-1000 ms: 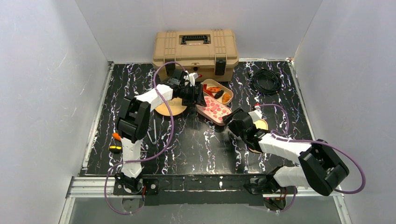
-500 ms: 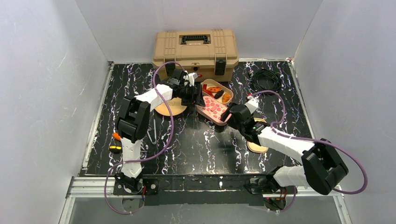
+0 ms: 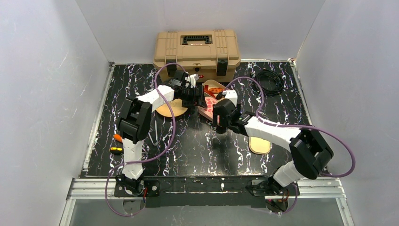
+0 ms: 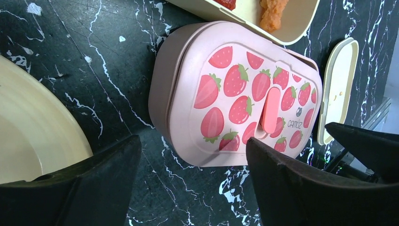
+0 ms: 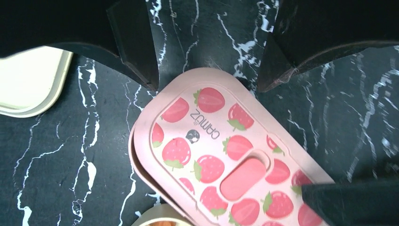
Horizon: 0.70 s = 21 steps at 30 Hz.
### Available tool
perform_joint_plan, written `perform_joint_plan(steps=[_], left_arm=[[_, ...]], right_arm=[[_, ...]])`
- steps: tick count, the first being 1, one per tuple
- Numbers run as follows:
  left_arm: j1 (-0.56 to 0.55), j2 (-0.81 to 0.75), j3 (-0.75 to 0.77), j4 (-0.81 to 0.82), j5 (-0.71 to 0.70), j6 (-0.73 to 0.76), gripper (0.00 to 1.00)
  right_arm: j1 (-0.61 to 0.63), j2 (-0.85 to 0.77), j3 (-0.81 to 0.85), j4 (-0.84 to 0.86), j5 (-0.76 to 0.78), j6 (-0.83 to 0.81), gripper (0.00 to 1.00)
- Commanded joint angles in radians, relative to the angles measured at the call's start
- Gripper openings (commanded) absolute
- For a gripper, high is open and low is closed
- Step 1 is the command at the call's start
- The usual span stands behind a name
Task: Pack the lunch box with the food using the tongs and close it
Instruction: Close the box lid on the packing box.
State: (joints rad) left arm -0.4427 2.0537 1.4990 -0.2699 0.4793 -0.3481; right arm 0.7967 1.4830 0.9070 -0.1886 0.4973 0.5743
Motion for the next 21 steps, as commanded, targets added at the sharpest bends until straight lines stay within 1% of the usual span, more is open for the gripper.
perform_joint_plan(steps=[1, 8, 16, 21], left_arm=[[-0.003, -0.024, 0.027, -0.025, 0.016, -0.006, 0.81], [-0.002, -0.013, 0.034, -0.04, 0.007, 0.003, 0.82], [-0.002, -0.014, 0.036, -0.04, 0.015, -0.002, 0.83], [-0.002, -0.012, 0.037, -0.04, 0.019, -0.005, 0.84]], right_arm=[[0.033, 0.038, 0.064, -0.06, 0.069, -0.134, 0.84], [0.067, 0.113, 0.129, -0.101, 0.124, -0.181, 0.84], [0.068, 0.195, 0.207, -0.201, 0.247, -0.128, 0.84], [0.068, 0.204, 0.216, -0.193, 0.249, -0.128, 0.84]])
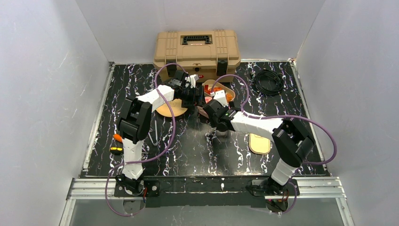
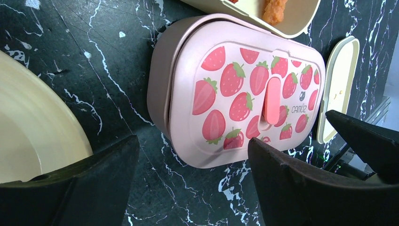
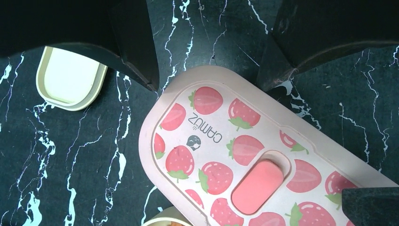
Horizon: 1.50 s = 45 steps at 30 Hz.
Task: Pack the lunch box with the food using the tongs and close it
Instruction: Close the box lid on the packing box.
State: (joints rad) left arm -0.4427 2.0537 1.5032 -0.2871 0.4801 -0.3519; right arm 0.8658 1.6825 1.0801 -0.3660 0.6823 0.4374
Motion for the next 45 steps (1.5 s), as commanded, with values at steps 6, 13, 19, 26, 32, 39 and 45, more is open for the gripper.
perform_joint_plan(steps=[6, 13, 19, 26, 32, 39, 45], left_arm=[[-0.001, -0.003, 0.037, -0.021, 0.035, -0.005, 0.83], [-0.002, 0.02, 0.044, -0.022, 0.047, -0.004, 0.7], [-0.002, 0.013, 0.034, -0.009, 0.042, -0.003, 0.7], [-0.001, 0.011, 0.031, -0.003, 0.037, 0.001, 0.76], [-0.002, 0.017, 0.033, -0.004, 0.035, 0.004, 0.73], [-0.001, 0.023, 0.036, -0.008, 0.036, 0.003, 0.71], [-0.002, 0.025, 0.038, -0.009, 0.038, 0.0, 0.71]], right_arm=[[-0.001, 0.019, 0.034, 0.01, -0.018, -0.005, 0.87], [-0.001, -0.03, 0.06, -0.05, -0.095, 0.024, 0.88], [-0.002, -0.122, 0.048, -0.084, -0.2, 0.057, 0.89], [-0.047, -0.174, 0.064, -0.107, -0.254, 0.066, 0.92], [-0.085, -0.119, 0.062, -0.051, -0.305, 0.063, 0.88], [-0.112, -0.037, 0.078, -0.025, -0.347, 0.042, 0.79], [-0.139, -0.024, 0.073, -0.015, -0.288, 0.069, 0.72]])
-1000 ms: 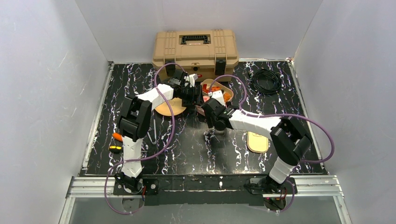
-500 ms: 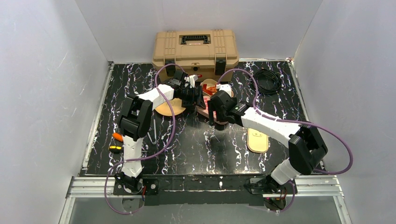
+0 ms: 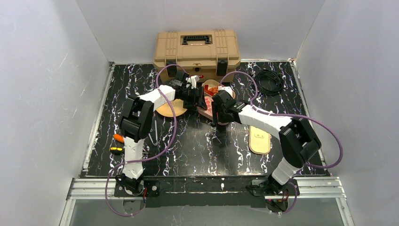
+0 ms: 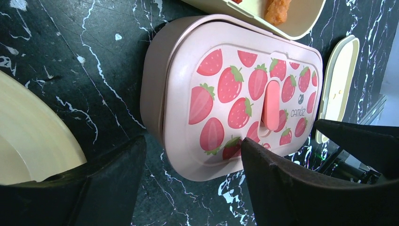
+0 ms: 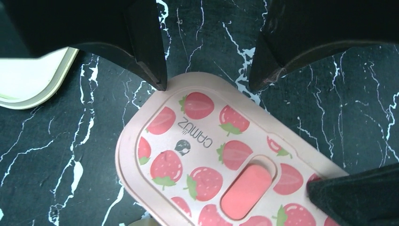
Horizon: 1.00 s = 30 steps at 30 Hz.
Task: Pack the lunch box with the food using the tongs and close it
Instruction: Close the box lid on the packing box.
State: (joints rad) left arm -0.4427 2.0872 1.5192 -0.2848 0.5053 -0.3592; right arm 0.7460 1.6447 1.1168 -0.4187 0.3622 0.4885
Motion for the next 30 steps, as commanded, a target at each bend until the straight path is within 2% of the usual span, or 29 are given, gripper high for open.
perform_joint_plan(steps=[1, 7, 15, 22, 30], left_arm=[[-0.002, -0.01, 0.021, -0.011, 0.012, 0.007, 0.72], [-0.002, 0.0, 0.023, -0.008, 0.018, 0.003, 0.73], [-0.001, 0.023, 0.024, -0.007, 0.016, 0.008, 0.66], [-0.002, -0.011, 0.01, 0.009, 0.009, -0.007, 0.7], [-0.001, -0.056, -0.02, 0.053, 0.035, -0.056, 0.75]], right_arm=[[-0.025, 0.016, 0.035, 0.043, 0.03, 0.019, 0.71], [-0.041, 0.075, 0.054, 0.044, 0.002, 0.02, 0.68], [-0.046, 0.096, 0.055, 0.013, 0.039, 0.042, 0.66], [-0.079, 0.019, 0.105, 0.031, -0.028, -0.011, 0.8], [-0.199, 0.028, 0.157, 0.087, -0.23, -0.154, 0.88]])
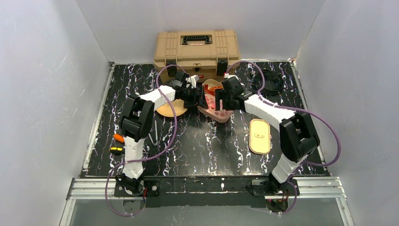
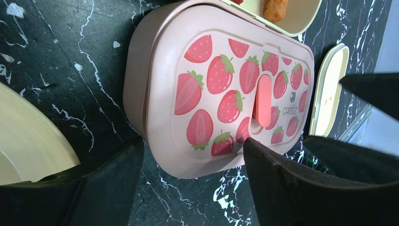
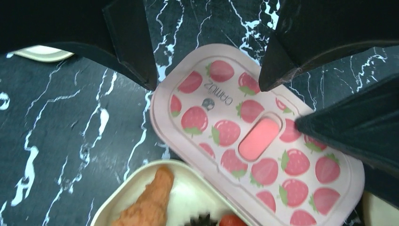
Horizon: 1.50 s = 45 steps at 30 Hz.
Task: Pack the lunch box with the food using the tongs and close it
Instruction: Close the box lid on the packing box.
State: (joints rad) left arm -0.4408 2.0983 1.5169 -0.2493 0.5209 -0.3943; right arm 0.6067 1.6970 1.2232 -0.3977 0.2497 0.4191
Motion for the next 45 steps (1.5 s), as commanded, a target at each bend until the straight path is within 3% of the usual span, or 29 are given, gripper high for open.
perform_joint_plan(steps=[1, 7, 16, 26, 35, 39, 45], left_arm=[[-0.005, -0.069, -0.018, 0.019, 0.018, -0.021, 0.76], [-0.003, -0.069, -0.017, 0.015, 0.01, -0.019, 0.78], [0.002, -0.12, -0.056, 0.047, 0.003, -0.031, 0.79], [0.002, -0.171, -0.144, 0.072, 0.006, -0.065, 0.81], [-0.001, -0.261, -0.286, 0.108, 0.037, -0.122, 0.81], [-0.004, -0.364, -0.357, 0.096, 0.051, -0.104, 0.82], [-0.004, -0.497, -0.399, -0.014, -0.054, -0.002, 0.84]], right_arm=[[-0.079, -0.02, 0.051, 0.086, -0.156, -0.096, 0.89], [-0.177, 0.064, 0.086, 0.138, -0.344, -0.158, 0.9], [-0.204, 0.227, 0.156, 0.124, -0.542, -0.215, 0.86], [-0.168, 0.073, -0.055, 0.248, -0.717, -0.091, 0.86], [0.009, -0.173, -0.297, 0.317, -0.674, 0.043, 0.86], [0.073, -0.295, -0.378, 0.278, -0.54, 0.122, 0.86], [0.073, -0.451, -0.435, 0.202, -0.372, 0.222, 0.87]])
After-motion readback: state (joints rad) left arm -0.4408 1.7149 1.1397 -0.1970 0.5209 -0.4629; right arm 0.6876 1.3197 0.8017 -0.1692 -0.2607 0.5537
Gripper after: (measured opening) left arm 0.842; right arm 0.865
